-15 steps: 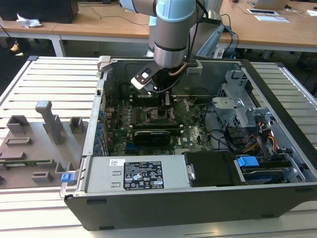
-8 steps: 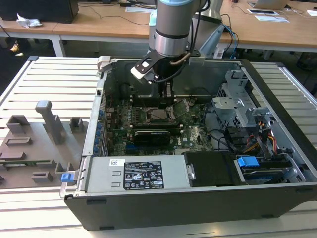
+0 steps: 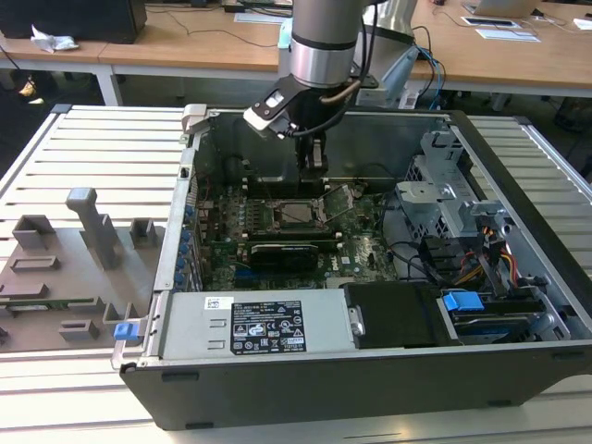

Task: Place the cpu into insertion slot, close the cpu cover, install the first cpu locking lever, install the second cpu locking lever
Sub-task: 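Place the cpu into insertion slot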

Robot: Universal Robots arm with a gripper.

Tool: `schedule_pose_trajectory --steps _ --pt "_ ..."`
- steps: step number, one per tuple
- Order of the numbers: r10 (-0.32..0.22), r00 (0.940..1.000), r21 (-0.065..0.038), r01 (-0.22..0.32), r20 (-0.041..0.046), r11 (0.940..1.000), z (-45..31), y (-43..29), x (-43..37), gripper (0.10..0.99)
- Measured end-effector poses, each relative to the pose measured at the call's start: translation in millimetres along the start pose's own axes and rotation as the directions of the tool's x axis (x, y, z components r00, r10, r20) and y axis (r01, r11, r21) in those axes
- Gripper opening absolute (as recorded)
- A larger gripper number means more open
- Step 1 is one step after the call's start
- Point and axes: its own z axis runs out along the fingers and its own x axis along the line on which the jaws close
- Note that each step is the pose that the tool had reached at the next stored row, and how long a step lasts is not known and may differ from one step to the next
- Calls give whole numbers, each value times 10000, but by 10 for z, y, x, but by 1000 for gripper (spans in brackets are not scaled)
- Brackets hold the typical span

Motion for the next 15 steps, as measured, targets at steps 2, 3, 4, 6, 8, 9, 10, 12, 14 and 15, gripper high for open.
schedule_pose_trajectory --steps 2,3,4,6,8,9,10,12,14,15 --pt "0 10000 0 0 6 10000 -34 -1 -1 106" --pt "1 10000 1 -1 14 10000 -75 -2 -3 106" --pt "1 10000 1 -1 21 10000 -114 -2 -4 106" --pt "1 10000 1 -1 28 10000 -181 -4 -7 106" --pt "1 10000 1 -1 29 10000 -221 -4 -8 106" --pt "1 10000 2 -1 31 10000 -246 -5 -9 106" --pt "1 10000 2 -1 31 10000 -263 -5 -10 106" --pt "1 10000 0 -1 29 10000 -309 -6 -11 106" --pt "2 10000 1 -2 31 10000 -310 -6 -11 106" --pt "2 10000 1 -2 30 10000 -311 -6 -11 106"
